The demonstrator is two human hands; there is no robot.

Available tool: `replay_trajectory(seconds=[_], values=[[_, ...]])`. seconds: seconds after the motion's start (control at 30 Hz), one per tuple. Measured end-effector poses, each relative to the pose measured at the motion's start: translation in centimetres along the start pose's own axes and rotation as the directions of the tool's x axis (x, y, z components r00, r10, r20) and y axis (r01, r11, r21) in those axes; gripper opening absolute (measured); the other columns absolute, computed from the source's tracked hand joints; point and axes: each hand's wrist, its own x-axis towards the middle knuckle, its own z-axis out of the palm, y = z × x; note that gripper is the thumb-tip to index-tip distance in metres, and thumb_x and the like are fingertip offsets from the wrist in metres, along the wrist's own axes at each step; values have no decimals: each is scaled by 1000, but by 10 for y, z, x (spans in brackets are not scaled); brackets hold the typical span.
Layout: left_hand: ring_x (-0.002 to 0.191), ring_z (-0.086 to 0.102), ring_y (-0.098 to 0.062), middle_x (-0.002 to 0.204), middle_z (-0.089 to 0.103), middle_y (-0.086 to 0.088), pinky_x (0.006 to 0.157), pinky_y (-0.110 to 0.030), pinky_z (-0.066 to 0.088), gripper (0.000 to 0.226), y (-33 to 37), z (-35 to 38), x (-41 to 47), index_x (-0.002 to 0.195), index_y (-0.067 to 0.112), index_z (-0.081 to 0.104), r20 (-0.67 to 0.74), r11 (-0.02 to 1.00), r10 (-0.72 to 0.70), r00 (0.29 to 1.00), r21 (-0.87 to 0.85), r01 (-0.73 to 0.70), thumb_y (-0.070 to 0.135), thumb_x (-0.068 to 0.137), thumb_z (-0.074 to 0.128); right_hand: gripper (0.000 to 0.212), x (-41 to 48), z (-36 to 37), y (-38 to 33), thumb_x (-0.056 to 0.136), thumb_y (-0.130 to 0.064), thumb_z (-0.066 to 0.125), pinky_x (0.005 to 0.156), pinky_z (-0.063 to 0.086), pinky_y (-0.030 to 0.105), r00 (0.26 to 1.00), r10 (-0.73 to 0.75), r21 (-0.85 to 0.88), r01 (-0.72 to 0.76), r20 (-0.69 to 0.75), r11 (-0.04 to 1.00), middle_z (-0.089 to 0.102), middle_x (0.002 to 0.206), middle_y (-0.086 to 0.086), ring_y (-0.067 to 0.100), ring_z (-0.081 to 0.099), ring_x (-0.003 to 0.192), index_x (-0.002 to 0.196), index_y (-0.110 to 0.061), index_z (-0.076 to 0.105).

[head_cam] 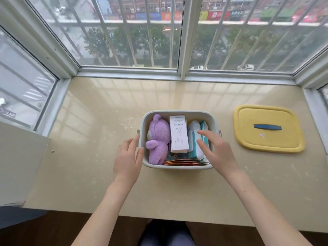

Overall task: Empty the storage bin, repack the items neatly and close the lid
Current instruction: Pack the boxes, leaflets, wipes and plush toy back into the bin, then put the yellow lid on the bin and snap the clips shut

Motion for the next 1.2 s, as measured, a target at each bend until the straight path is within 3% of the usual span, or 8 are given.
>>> replay_trajectory(seconds=[0.1, 0.27, 0.5, 0.73, 0.83, 1.0, 1.2], values=[[107, 55, -29, 120, 61, -11, 92, -37, 43, 52, 28, -39, -10, 133, 8, 56, -62, 981, 181, 981, 76, -177, 37, 95, 38, 41, -22, -28, -30, 95, -38, 51, 98, 44, 30, 986, -91, -98, 78, -141, 992, 65, 122, 1, 17, 56, 116, 125, -13, 62], [111, 52, -25, 121, 62, -7, 96, -30, 35, 46, 64, -93, -49, 129, 9, 60, -125, 932, 358, 925, 105, -346, 32, 97, 38, 48, -82, -52, -78, 101, -40, 35, 102, 41, 34, 947, -180, -204, 127, -267, 971, 62, 126, 3, 20, 53, 119, 128, -9, 60], [107, 56, -22, 119, 64, -2, 92, -29, 40, 54, 39, -94, -113, 129, 11, 60, 22, 904, 425, 905, 46, -425, 41, 102, 24, 55, -177, -21, -88, 101, -47, 27, 104, 40, 33, 961, 4, -259, -78, -277, 963, 62, 127, 1, 17, 53, 121, 131, -13, 58], [95, 60, -23, 109, 68, 0, 77, -33, 49, 66, 34, -58, -140, 123, 13, 64, 161, 906, 415, 896, 21, -423, 51, 100, 16, 68, -225, -38, -59, 100, -56, 18, 102, 45, 40, 946, 161, -347, -257, -282, 902, 63, 128, 4, 21, 54, 121, 133, -12, 57], [97, 62, -26, 112, 68, -1, 78, -36, 52, 64, 61, -40, -132, 122, 12, 66, 183, 890, 448, 875, 3, -456, 50, 100, 19, 62, -232, -67, -40, 99, -52, 24, 100, 45, 39, 924, 200, -350, -314, -326, 882, 63, 128, 4, 23, 55, 120, 132, -11, 57], [95, 61, -26, 107, 68, -1, 84, -34, 45, 46, 145, 8, -103, 117, 12, 66, 183, 834, 544, 819, -13, -551, 38, 96, 34, 57, -237, -131, 16, 98, -46, 28, 99, 44, 38, 887, 244, -341, -387, -392, 857, 63, 126, 6, 25, 57, 117, 131, -10, 57], [107, 57, -28, 114, 66, -4, 89, -41, 49, 54, 273, 91, -79, 128, 11, 60, 213, 831, 544, 812, -4, -556, 42, 98, 28, 56, -217, -231, 111, 98, -45, 30, 105, 42, 36, 870, 261, -299, -403, -418, 865, 60, 131, 6, 21, 52, 122, 134, -11, 53]])
